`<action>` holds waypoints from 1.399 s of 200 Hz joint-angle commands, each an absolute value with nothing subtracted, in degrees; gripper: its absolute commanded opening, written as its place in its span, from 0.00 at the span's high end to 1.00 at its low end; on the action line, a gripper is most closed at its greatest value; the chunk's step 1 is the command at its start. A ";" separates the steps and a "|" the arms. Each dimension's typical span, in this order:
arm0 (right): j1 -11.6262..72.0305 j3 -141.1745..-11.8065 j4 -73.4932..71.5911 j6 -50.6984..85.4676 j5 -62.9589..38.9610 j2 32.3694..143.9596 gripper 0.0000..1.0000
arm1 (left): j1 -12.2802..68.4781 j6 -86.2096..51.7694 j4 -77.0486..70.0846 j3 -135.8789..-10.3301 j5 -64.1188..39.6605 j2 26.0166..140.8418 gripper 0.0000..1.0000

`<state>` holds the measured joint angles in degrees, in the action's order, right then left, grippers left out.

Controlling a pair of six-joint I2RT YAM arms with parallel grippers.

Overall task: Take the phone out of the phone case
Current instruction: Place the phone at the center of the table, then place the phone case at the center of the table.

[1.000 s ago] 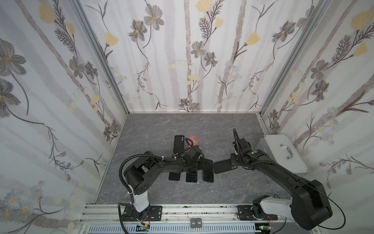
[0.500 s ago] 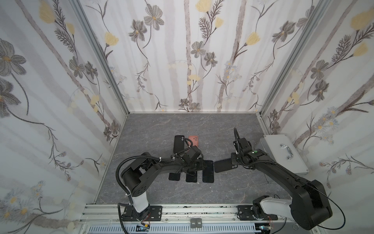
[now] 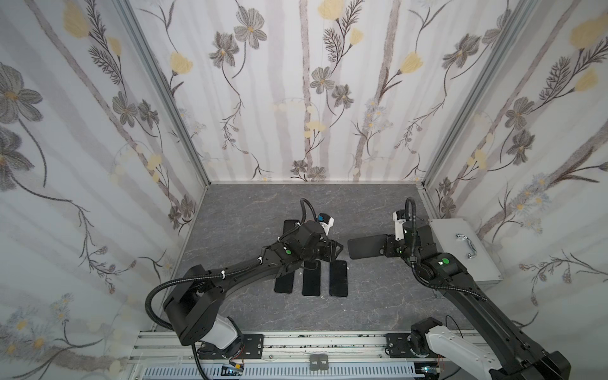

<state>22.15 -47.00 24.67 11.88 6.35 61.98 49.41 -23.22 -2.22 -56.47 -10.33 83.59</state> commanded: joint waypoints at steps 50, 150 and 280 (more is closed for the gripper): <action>27.31 -53.86 24.35 0.38 -8.73 67.08 1.00 | 51.39 0.03 1.41 -59.15 -3.84 76.99 0.52; 32.50 -55.28 24.35 -0.70 -9.78 69.17 1.00 | 52.21 3.77 5.25 -59.65 -10.42 79.67 0.56; 33.53 -53.62 21.39 5.74 -2.25 68.31 0.63 | 52.86 -1.52 5.07 -60.58 -5.10 82.65 1.00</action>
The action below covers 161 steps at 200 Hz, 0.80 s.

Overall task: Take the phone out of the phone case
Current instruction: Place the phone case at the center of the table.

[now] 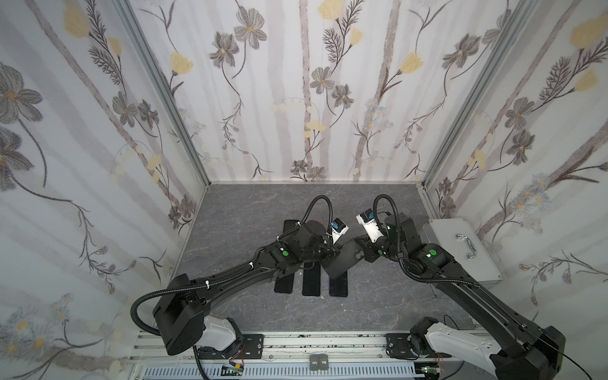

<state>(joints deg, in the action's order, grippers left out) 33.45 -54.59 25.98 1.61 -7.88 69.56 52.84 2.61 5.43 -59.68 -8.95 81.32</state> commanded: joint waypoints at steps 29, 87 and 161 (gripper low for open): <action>31.30 -50.27 18.28 13.89 5.07 66.46 0.04 | 52.25 -11.45 3.25 -61.60 -0.96 87.10 1.00; 23.88 -46.52 14.65 28.02 6.28 66.37 0.00 | 50.37 -26.89 -0.17 -67.11 4.61 97.61 1.00; 22.56 -36.17 -4.06 23.68 -5.47 65.00 0.01 | 47.04 -36.39 -1.49 -76.49 7.07 110.33 1.00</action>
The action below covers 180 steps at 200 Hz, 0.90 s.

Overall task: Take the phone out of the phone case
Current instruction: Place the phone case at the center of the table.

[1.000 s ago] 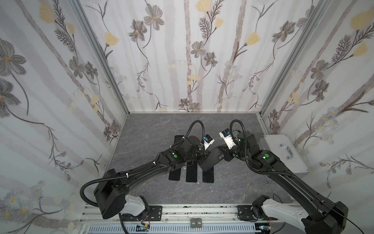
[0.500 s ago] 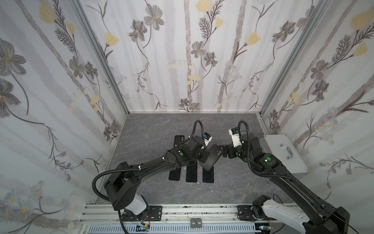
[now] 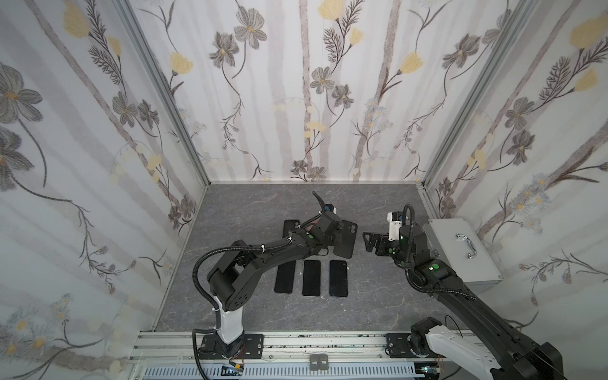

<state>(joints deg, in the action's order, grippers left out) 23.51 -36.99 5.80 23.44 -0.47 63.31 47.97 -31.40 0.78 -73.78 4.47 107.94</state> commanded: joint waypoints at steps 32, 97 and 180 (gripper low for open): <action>20.99 -38.38 -3.41 26.94 -9.58 71.60 0.05 | 45.76 -38.22 -1.42 -78.83 7.55 114.14 1.00; 20.26 -39.79 -5.73 28.54 -13.21 79.09 0.07 | 43.51 -40.68 -1.10 -79.01 5.26 117.85 1.00; 20.21 -40.62 -5.10 27.96 -14.79 81.65 0.08 | 41.59 -39.64 -0.79 -81.27 4.31 121.52 1.00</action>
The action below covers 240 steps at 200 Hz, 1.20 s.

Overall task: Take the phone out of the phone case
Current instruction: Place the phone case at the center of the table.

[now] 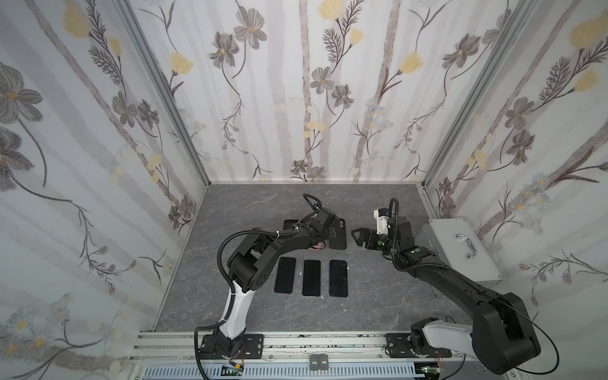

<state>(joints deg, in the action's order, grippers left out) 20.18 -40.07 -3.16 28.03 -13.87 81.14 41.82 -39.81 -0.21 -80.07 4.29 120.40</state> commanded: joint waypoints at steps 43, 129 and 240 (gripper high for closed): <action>20.21 -40.39 -4.52 27.60 -14.82 81.48 0.08 | 41.18 -39.40 -0.27 -83.17 3.37 123.56 1.00; 20.13 -40.75 -2.78 27.08 -13.45 79.45 0.08 | 41.04 -38.33 0.00 -82.62 4.31 122.40 0.81; 20.03 -30.28 -15.08 23.38 1.67 49.87 0.02 | 44.52 -24.42 -18.91 -58.25 13.05 87.19 0.40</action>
